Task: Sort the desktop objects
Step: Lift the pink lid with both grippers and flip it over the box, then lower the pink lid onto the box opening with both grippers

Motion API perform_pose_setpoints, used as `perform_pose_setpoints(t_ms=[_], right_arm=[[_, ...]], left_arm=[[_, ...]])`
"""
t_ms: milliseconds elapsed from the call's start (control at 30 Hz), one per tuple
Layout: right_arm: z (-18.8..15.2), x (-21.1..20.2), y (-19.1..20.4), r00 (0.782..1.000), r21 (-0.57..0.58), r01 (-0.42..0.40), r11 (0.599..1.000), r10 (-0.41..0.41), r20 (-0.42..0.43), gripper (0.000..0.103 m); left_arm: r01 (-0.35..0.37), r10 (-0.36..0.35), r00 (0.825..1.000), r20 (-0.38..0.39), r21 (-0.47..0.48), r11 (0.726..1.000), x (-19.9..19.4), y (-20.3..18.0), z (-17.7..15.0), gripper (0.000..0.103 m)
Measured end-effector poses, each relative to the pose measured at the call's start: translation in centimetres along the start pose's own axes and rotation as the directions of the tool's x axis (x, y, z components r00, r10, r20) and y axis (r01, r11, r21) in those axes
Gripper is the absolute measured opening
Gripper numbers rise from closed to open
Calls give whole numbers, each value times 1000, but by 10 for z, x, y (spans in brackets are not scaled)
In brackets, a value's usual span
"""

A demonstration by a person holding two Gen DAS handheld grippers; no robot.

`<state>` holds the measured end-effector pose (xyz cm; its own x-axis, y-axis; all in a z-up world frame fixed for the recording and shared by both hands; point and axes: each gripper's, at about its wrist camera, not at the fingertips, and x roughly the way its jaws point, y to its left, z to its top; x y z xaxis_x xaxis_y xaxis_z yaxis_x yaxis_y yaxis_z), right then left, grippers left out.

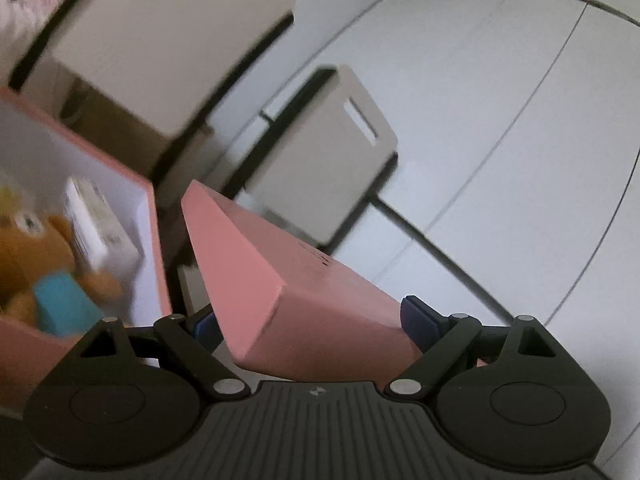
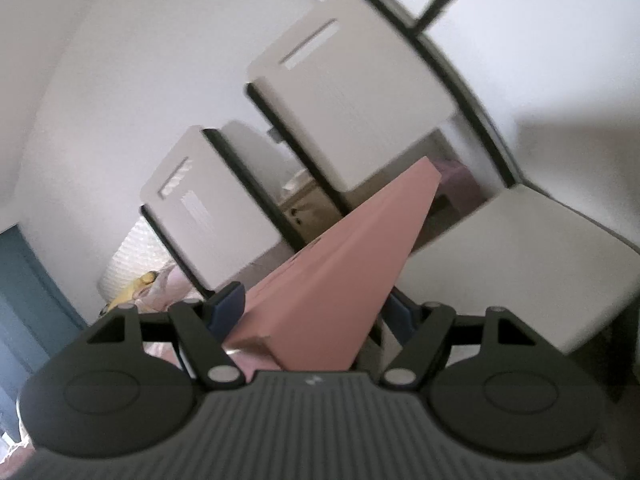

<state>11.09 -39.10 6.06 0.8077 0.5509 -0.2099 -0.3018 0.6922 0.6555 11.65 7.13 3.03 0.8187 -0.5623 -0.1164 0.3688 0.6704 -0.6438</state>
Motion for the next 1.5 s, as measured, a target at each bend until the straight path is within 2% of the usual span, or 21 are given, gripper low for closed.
perform_pose_setpoints(t_ms=[133,233,333,433,567,700,800,900,1000,1100,1300,1400,1433,1500], right_arm=[[-3,39,22,997,-10,-74,997,74,-26,75],[-9,76,36,989,-8,-141,990,141,-51,75],[-23,117,46,977,-8,-193,981,191,-95,75],[-40,157,51,960,21,-231,973,232,-155,75],[-61,202,58,937,55,-277,959,283,-203,75],[-79,233,68,923,37,-316,948,316,-221,75],[-93,247,69,918,24,-330,944,327,-226,76],[-101,251,63,918,4,-343,939,336,-212,76],[-110,252,55,915,18,-335,942,330,-230,76],[-114,250,52,914,9,-345,939,338,-225,77],[-118,245,47,915,-8,-325,946,313,-254,79],[-118,240,51,929,-41,-300,953,282,-241,81],[-118,239,52,934,-59,-290,955,269,-237,85],[-118,235,54,944,-98,-267,959,240,-227,91]], left_arm=[[-20,17,998,63,44,999,-21,8,22,91],[-85,76,989,130,60,995,-39,22,32,91],[-163,153,972,181,39,986,-55,47,39,91],[-198,189,957,219,19,980,-73,70,45,91],[-277,269,927,262,-8,961,-87,89,51,91],[-344,348,895,280,-66,937,-98,112,54,91],[-375,391,879,273,-111,920,-104,126,54,90],[-379,401,879,257,-132,916,-105,133,52,90],[-428,443,864,239,-114,896,-105,133,49,91],[-458,465,856,226,-89,885,-100,127,44,91],[-511,512,827,232,-70,857,-100,119,38,91],[-554,553,797,241,-73,830,-98,116,34,91],[-568,566,788,242,-69,820,-96,114,32,92],[-615,603,757,253,-37,788,-92,107,30,94]])
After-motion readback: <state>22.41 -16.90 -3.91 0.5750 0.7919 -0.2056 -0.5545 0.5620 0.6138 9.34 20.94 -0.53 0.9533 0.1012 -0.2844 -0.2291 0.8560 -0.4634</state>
